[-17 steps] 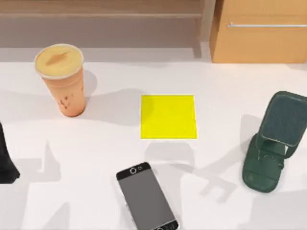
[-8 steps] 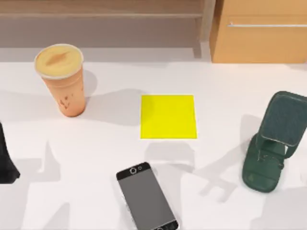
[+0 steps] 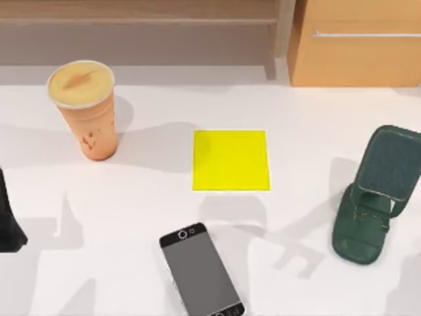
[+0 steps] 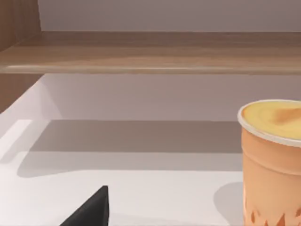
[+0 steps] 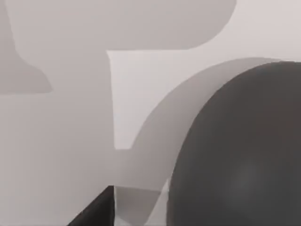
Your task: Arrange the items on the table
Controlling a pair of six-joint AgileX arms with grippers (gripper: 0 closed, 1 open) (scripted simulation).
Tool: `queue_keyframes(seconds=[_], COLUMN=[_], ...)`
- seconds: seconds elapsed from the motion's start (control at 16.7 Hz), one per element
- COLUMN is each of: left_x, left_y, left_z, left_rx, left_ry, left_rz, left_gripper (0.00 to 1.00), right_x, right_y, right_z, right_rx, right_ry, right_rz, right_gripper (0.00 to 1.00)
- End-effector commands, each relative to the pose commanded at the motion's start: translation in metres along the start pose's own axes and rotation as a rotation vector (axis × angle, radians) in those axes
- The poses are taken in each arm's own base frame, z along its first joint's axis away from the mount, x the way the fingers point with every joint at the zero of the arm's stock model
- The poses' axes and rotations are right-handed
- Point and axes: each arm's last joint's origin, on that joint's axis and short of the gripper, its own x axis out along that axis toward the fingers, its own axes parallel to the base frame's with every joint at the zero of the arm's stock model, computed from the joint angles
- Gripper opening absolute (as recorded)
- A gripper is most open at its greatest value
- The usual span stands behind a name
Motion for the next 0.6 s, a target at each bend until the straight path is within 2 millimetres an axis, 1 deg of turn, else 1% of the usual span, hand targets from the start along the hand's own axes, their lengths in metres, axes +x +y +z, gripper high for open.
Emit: queue_keyframes(seconds=[0.12,0.3,0.6], left_x=[0.0,0.0,0.0], left_y=[0.0,0.0,0.0], left_z=[0.0,0.0,0.0], left_rx=[0.0,0.0,0.0], left_ry=[0.0,0.0,0.0], left_rz=[0.0,0.0,0.0], left_gripper=[1.0,1.0,1.0], right_x=[0.0037,0.0037,0.0037], right_y=[0.0004,0.0004,0.0004], right_z=[-0.0009,-0.0009,-0.0009], right_rx=[0.0,0.0,0.0], right_ry=[0.002,0.002,0.002], right_rz=[0.001,0.001,0.001], right_gripper=[1.0,1.0,0.62])
